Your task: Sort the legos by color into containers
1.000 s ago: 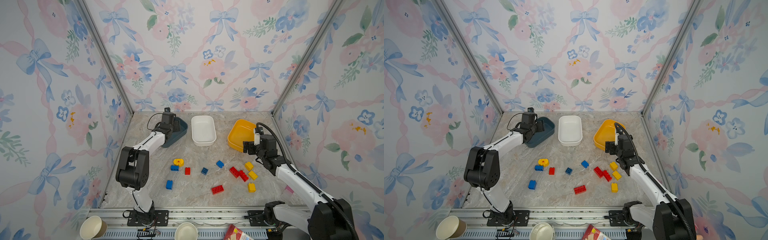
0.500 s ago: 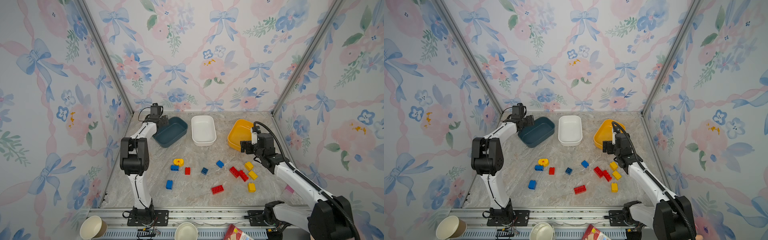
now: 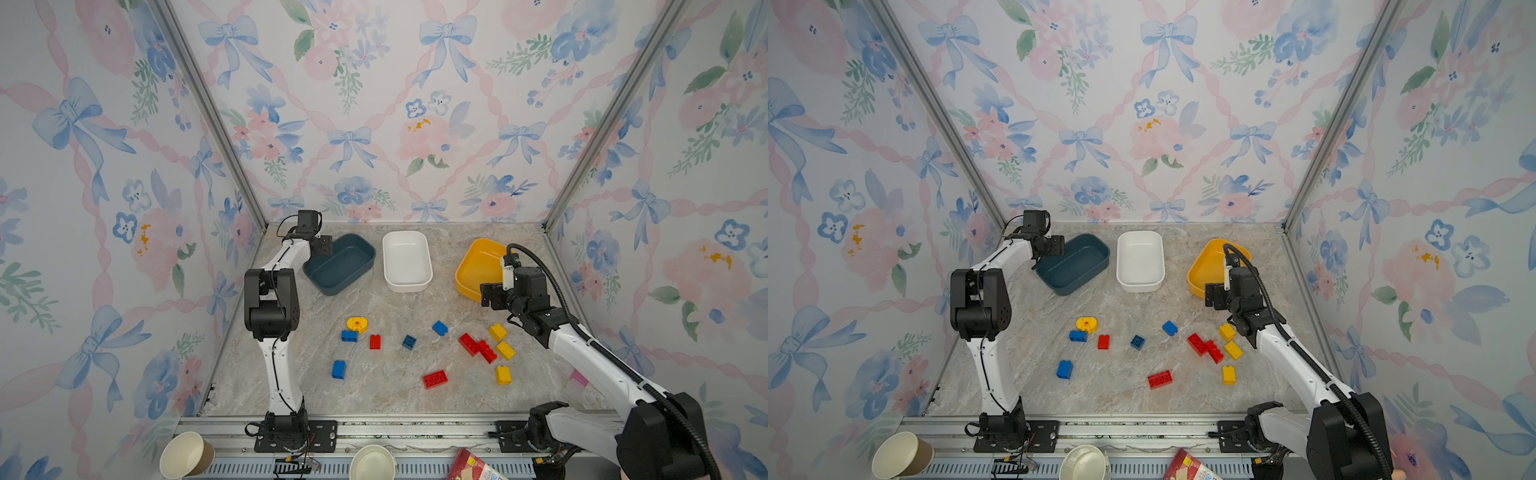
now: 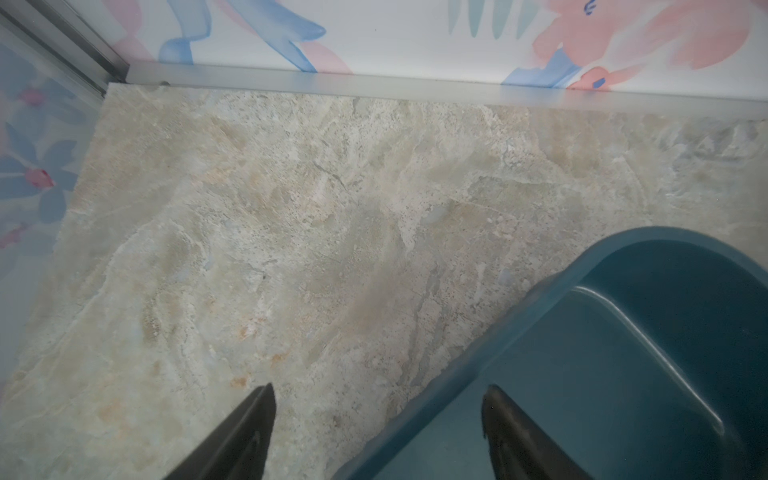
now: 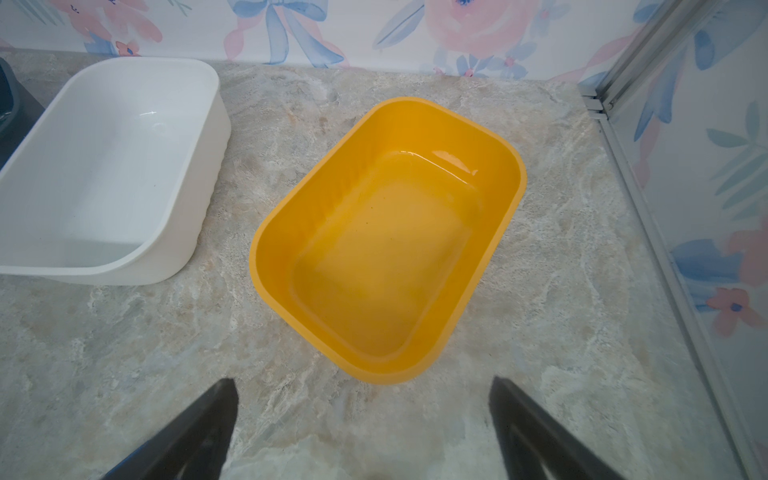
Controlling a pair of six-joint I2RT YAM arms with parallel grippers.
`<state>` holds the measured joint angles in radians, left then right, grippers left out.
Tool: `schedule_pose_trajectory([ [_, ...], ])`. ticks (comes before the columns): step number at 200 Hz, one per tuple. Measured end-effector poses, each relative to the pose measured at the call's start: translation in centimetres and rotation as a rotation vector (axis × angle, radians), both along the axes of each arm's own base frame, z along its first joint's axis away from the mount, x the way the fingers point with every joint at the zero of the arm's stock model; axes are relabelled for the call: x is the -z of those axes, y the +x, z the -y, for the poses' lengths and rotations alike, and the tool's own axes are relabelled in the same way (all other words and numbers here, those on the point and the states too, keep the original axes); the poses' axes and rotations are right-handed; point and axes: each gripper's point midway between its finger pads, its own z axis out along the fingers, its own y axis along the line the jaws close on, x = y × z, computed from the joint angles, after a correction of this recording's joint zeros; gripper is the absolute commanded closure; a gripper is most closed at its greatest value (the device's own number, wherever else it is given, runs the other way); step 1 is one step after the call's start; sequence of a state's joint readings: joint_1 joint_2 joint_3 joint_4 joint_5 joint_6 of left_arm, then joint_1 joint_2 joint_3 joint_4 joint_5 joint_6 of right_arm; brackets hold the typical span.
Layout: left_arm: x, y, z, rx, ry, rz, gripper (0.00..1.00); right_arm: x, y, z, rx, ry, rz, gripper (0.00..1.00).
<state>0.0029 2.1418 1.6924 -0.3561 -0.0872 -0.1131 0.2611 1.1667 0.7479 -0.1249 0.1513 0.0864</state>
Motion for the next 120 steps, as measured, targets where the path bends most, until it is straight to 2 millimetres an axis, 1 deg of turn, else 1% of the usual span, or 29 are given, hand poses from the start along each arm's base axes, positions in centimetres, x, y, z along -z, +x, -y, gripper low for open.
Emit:
schedule_pose_trajectory([
  [23, 0.6, -0.5, 0.6, 0.025, -0.023, -0.027, 0.23, -0.2, 0.1, -0.3, -0.006, 0.001, 0.003, 0.03],
  [75, 1.6, -1.5, 1.5, 0.06, -0.065, -0.077, 0.28, 0.3, 0.2, -0.3, -0.008, -0.003, -0.009, 0.03],
  [99, 3.1, -2.7, 1.9, 0.07, -0.084, -0.122, 0.31, 0.3, 0.2, -0.3, -0.005, -0.004, -0.009, 0.03],
  [120, 4.7, -4.4, 2.1, 0.073, -0.1, -0.177, 0.35, 0.3, 0.2, -0.3, -0.005, -0.004, -0.008, 0.03],
])
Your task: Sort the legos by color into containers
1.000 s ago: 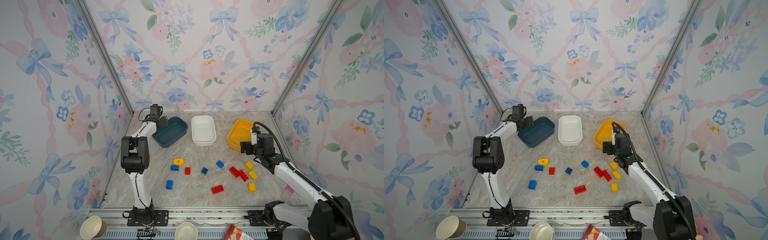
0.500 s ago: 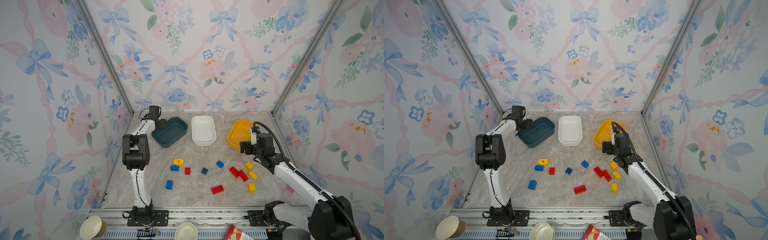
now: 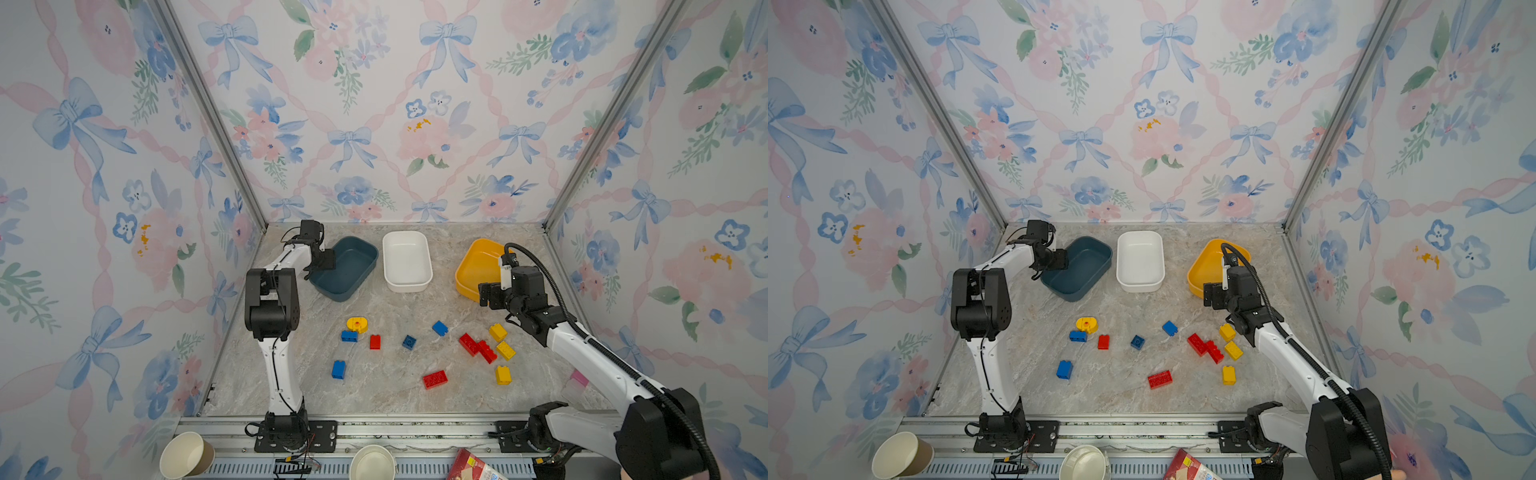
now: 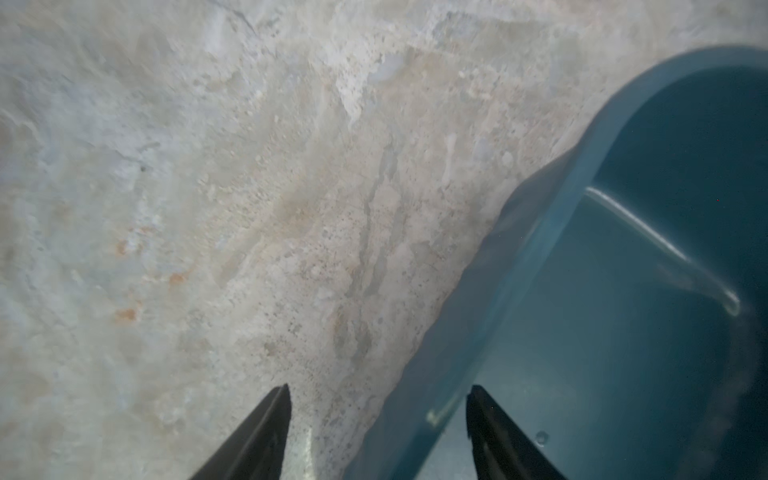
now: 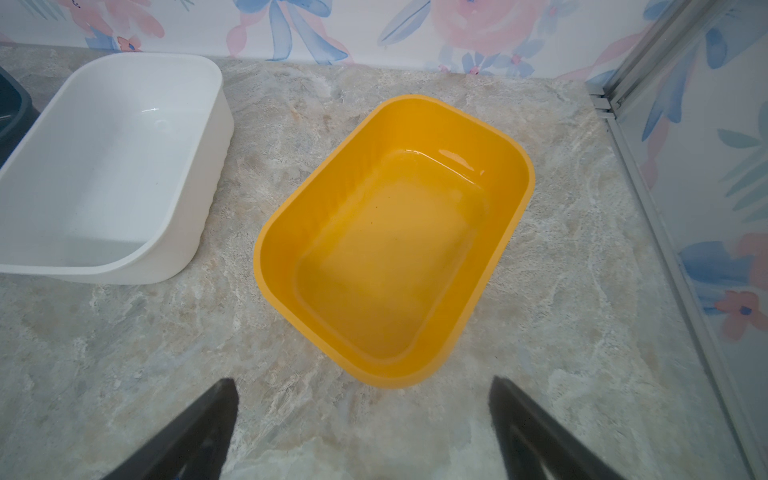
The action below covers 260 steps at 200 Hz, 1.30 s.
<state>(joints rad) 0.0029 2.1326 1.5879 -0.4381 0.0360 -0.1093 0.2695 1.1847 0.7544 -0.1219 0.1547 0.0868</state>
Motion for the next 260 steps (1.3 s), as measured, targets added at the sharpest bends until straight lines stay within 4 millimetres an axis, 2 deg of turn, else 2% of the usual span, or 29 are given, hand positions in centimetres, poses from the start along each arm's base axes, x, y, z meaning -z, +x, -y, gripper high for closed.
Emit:
schedule_pose_trajectory([
  [18, 0.4, -1.4, 0.2, -0.001, -0.01, -0.032, 0.39, 0.0, 0.0, 0.0, 0.0, 0.0, 0.001, 0.03],
  [34, -0.1, -2.2, 0.3, -0.006, -0.021, -0.036, 0.43, 0.0, 0.0, 0.0, 0.0, 0.001, 0.002, 0.03],
  [79, -1.9, -2.9, 1.1, -0.002, -0.03, -0.008, 0.55, -0.1, 0.1, -0.1, 0.0, 0.003, 0.005, 0.03],
  [144, -1.2, -3.6, 2.9, 0.031, -0.023, -0.03, 0.73, 0.0, 0.1, -0.1, 0.0, 0.004, 0.004, 0.03],
  [186, -0.5, -4.1, 3.0, 0.022, -0.018, -0.046, 0.79, 0.0, 0.1, -0.4, -0.003, 0.01, 0.004, 0.03],
  [231, 0.4, -5.7, 4.4, 0.032, -0.005, -0.079, 0.88, 0.0, 0.0, -0.9, -0.013, 0.017, 0.003, 0.03],
  [260, 0.1, -5.8, 5.1, 0.029, -0.003, -0.074, 0.95, 0.0, -0.2, -1.5, -0.025, 0.022, 0.002, 0.03],
])
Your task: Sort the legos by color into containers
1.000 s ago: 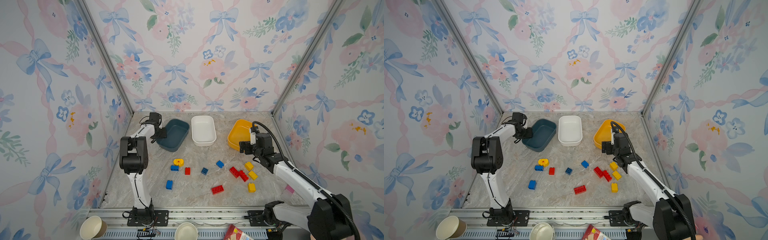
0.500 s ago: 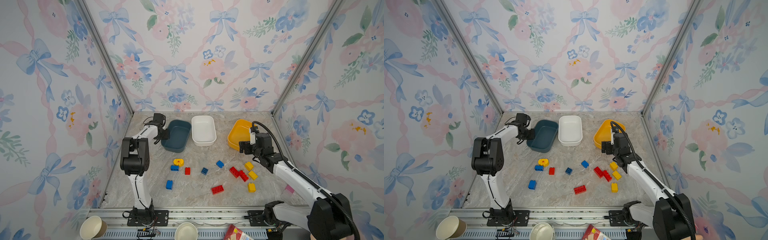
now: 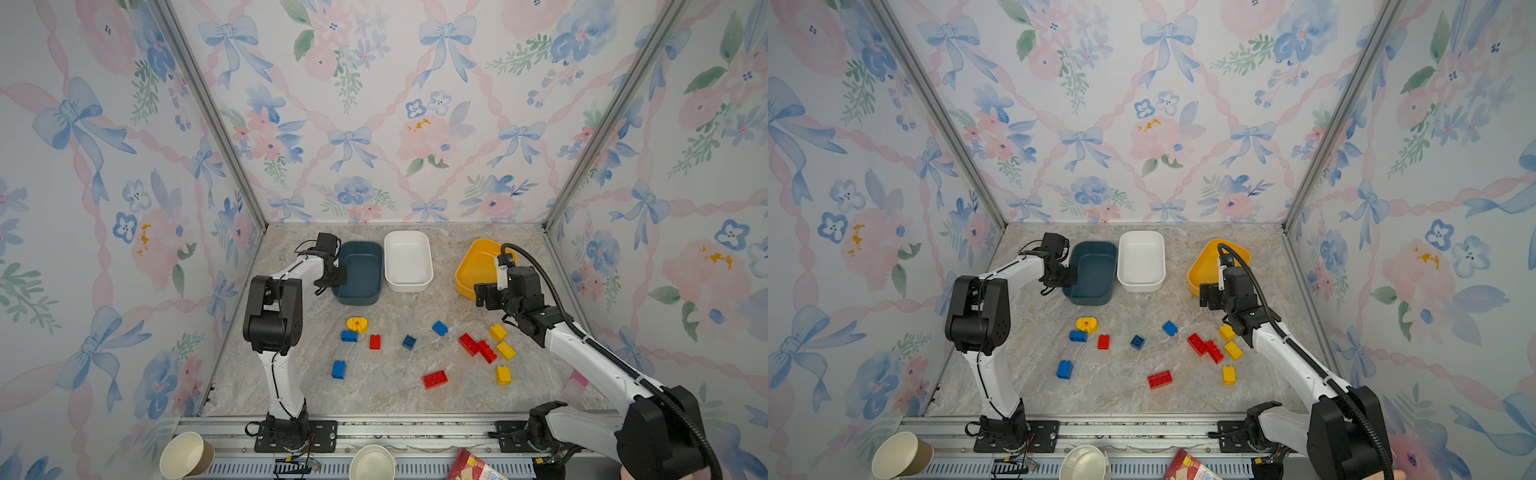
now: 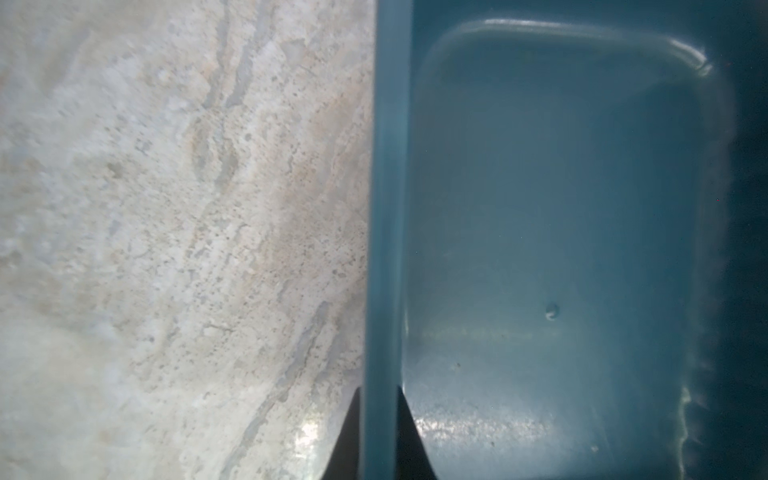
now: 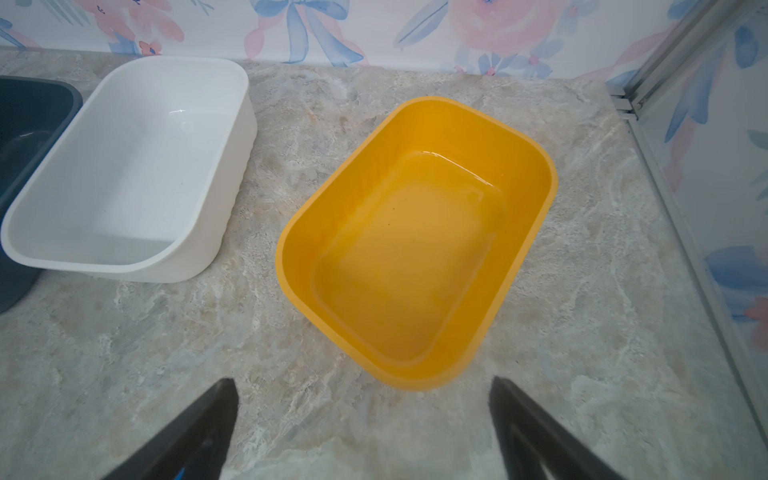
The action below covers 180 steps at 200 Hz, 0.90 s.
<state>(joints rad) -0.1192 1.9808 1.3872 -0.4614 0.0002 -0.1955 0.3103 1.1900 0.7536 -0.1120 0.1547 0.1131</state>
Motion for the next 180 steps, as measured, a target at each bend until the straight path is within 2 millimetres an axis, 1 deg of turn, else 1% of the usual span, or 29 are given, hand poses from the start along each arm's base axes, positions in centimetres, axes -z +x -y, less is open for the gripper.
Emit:
schedule_pose_trajectory([
  [36, -1.0, 0.1, -0.3, -0.025, 0.016, 0.024, 1.0, 0.4, 0.2, -0.9, -0.019, 0.001, -0.006, 0.03],
  [61, -1.1, 0.1, -0.4, -0.034, 0.025, 0.025, 1.0, 1.2, 0.6, -1.7, -0.035, -0.005, -0.031, 0.03],
  [75, -1.1, 0.1, -0.4, -0.035, 0.026, 0.026, 1.0, 1.4, 1.1, -2.3, -0.043, -0.003, -0.038, 0.03],
  [110, -0.9, 0.0, 0.2, -0.037, 0.02, 0.023, 1.0, 0.6, 2.6, -4.6, -0.074, 0.012, -0.035, 0.03],
  [125, -0.7, 0.0, 0.5, -0.035, 0.017, 0.019, 0.98, 0.2, 3.5, -5.5, -0.08, 0.021, -0.034, 0.03],
  [158, -0.2, -0.1, 0.9, -0.038, 0.015, 0.011, 0.85, -0.3, 5.7, -7.6, -0.09, 0.05, -0.052, 0.03],
  [166, -0.2, -0.1, 0.9, -0.043, 0.015, 0.01, 0.8, -0.3, 6.2, -8.0, -0.088, 0.059, -0.059, 0.03],
  [180, -0.2, 0.0, 0.8, -0.053, 0.017, 0.011, 0.68, -0.1, 7.2, -8.6, -0.083, 0.07, -0.082, 0.03],
])
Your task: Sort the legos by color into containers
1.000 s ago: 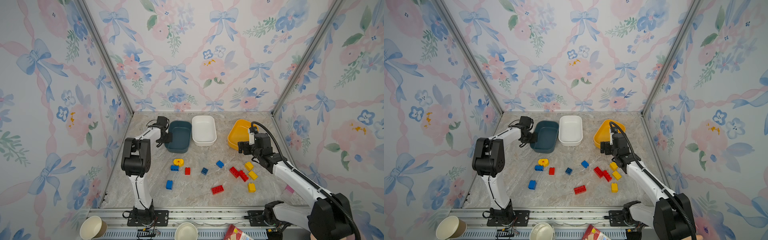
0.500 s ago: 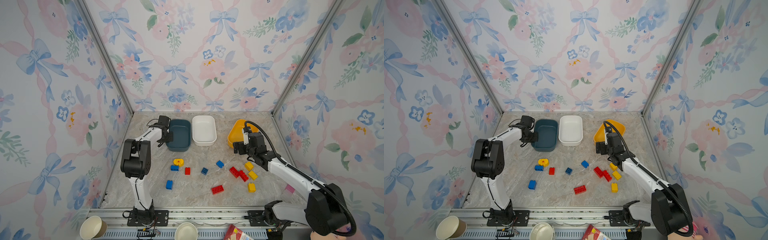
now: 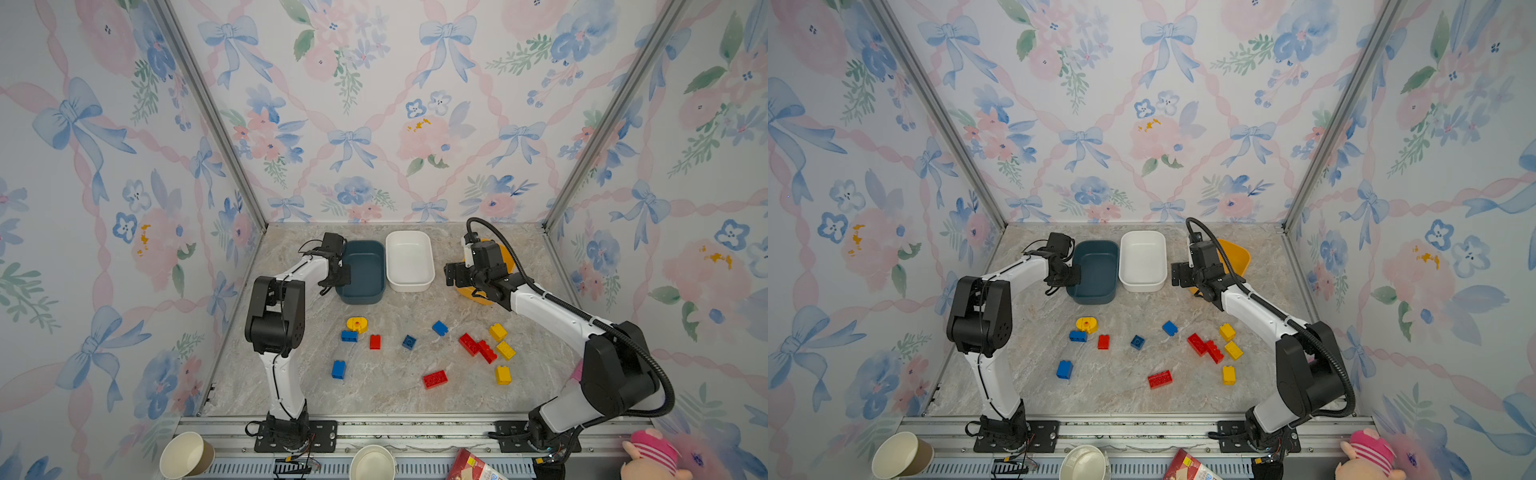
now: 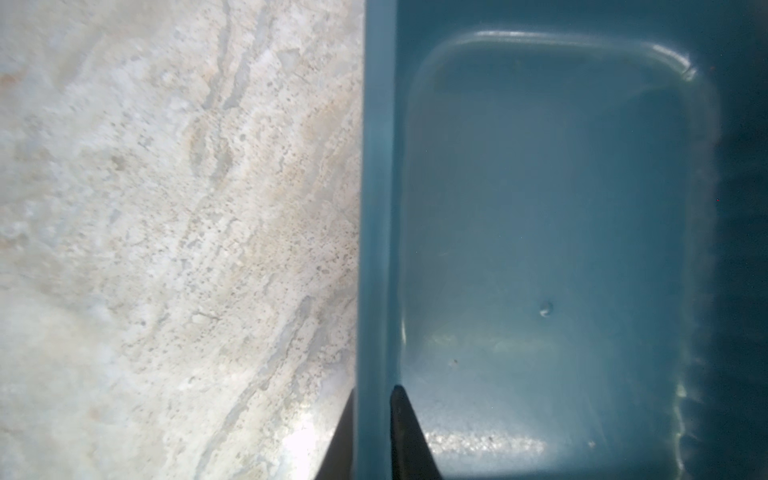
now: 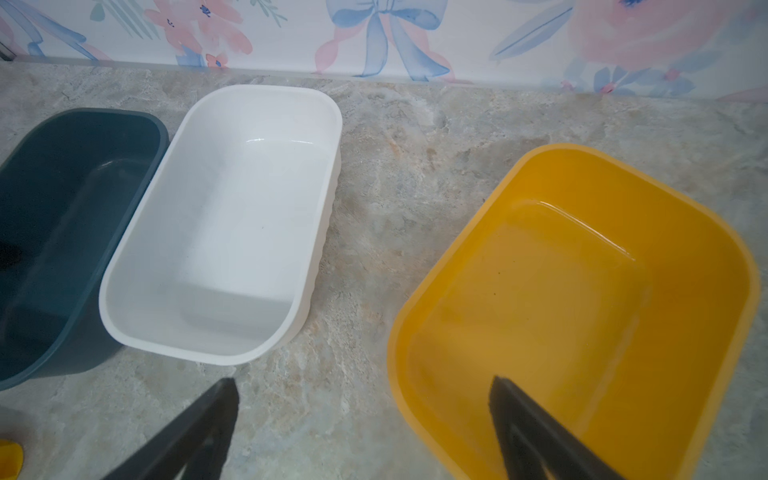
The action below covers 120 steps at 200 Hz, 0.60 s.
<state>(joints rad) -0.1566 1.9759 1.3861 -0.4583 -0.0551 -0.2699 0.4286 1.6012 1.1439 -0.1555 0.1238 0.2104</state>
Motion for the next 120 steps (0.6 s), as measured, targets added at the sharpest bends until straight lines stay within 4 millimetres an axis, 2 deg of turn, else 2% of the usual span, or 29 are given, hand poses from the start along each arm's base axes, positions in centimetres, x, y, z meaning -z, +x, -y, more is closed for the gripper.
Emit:
schedule_pose_trajectory([
  [14, 0.0, 0.0, 0.0, -0.001, 0.001, 0.0, 0.57, 0.5, 1.1, -0.7, 0.005, 0.011, -0.028, 0.0],
  [67, -0.6, 0.4, 0.1, -0.014, -0.011, 0.024, 0.29, 4.2, 4.4, -3.4, 0.007, 0.042, -0.176, 0.19],
  [88, -2.2, 0.8, 0.2, -0.019, -0.025, 0.066, 0.21, 5.4, 5.5, -4.3, 0.009, 0.046, -0.215, 0.27],
  [120, -6.3, 1.8, 0.7, -0.019, -0.069, 0.195, 0.15, 6.9, 7.0, -5.4, 0.014, 0.055, -0.261, 0.39],
])
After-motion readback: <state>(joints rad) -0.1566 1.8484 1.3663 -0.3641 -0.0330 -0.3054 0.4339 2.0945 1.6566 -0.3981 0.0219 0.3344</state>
